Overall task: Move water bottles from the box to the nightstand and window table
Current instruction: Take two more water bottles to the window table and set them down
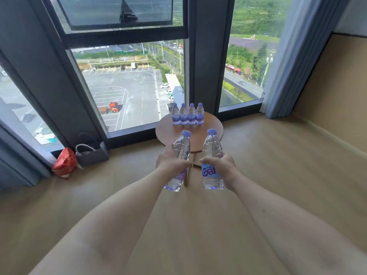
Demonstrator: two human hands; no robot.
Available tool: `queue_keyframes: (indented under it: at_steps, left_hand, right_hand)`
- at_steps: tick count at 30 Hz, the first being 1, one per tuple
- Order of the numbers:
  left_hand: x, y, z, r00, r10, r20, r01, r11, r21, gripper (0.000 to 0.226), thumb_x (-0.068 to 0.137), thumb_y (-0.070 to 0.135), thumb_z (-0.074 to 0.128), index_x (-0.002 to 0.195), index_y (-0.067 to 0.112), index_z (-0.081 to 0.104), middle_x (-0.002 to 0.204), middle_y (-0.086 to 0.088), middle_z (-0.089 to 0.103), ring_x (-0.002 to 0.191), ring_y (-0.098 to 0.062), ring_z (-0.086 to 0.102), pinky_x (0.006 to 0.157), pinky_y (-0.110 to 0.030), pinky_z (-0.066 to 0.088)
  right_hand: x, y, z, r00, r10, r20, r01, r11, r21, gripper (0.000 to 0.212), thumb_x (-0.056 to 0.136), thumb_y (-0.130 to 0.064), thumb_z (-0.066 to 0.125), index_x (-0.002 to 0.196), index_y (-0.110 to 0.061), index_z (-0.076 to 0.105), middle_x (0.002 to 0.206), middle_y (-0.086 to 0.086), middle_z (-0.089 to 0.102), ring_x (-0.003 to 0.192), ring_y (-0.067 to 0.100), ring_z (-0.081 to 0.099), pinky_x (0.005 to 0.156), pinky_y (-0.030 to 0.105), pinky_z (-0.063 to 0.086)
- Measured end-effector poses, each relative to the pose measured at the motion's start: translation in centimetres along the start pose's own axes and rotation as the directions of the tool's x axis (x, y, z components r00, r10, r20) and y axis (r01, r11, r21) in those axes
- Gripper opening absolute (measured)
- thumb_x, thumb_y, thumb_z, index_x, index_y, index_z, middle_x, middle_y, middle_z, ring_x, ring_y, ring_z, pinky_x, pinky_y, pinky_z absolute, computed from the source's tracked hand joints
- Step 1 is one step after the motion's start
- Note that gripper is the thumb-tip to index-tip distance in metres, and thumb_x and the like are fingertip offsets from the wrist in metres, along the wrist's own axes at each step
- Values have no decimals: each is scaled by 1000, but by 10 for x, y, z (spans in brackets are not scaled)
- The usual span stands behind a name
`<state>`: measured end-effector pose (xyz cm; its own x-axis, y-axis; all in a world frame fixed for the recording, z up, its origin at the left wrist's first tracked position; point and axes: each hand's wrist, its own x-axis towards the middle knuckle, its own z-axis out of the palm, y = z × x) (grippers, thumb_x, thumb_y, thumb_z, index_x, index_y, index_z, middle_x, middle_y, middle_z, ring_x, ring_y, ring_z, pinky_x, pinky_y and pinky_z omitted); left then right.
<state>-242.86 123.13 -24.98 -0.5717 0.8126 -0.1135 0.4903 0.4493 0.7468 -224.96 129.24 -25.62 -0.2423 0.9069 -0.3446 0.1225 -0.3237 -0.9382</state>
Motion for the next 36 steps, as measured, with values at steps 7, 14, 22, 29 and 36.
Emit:
queue_keyframes:
  at_steps: [7,14,22,29,36]
  left_hand:
    - [118,1,-6,999,-47,1,47,999,25,67,52,45,86,104,32,46,97,1,65,90,-24,62,74,-30,49]
    - [269,-15,-3,996,-60,61,69,986,-150,85,47,37,88,123,27,52,102,0,69,94,-19,67,82,-33,59]
    - [410,-11,-24,986,-78,149,114,960,-254,94,45,58,93,125,33,51,107,10,63,92,-7,64,74,-27,55]
    - [490,-14,-6,960,-210,184,263,905,-335,79,45,65,86,111,32,58,106,8,70,96,-15,70,89,-41,59]
    - [567,-5,26,931,-292,219,349,888,-299,74,45,50,88,108,27,59,105,1,70,91,-19,73,86,-44,62]
  right_hand:
    - [112,-36,37,996,17,90,-25,996,89,32,71,-5,86,93,-13,64,68,6,73,54,18,70,49,29,56]
    - [234,-64,89,992,23,122,-35,995,95,57,69,-12,88,119,1,64,85,16,71,68,27,70,59,34,59]
    - [343,-106,142,996,81,39,-86,984,157,59,70,-47,91,113,-17,64,88,7,80,71,22,77,58,32,60]
    - [424,-117,159,994,114,1,-113,985,130,30,78,-16,86,99,-15,64,90,11,75,75,28,73,71,40,61]
    - [522,-121,155,993,93,77,-92,996,-11,28,63,2,85,80,-11,66,80,5,66,75,20,64,78,30,51]
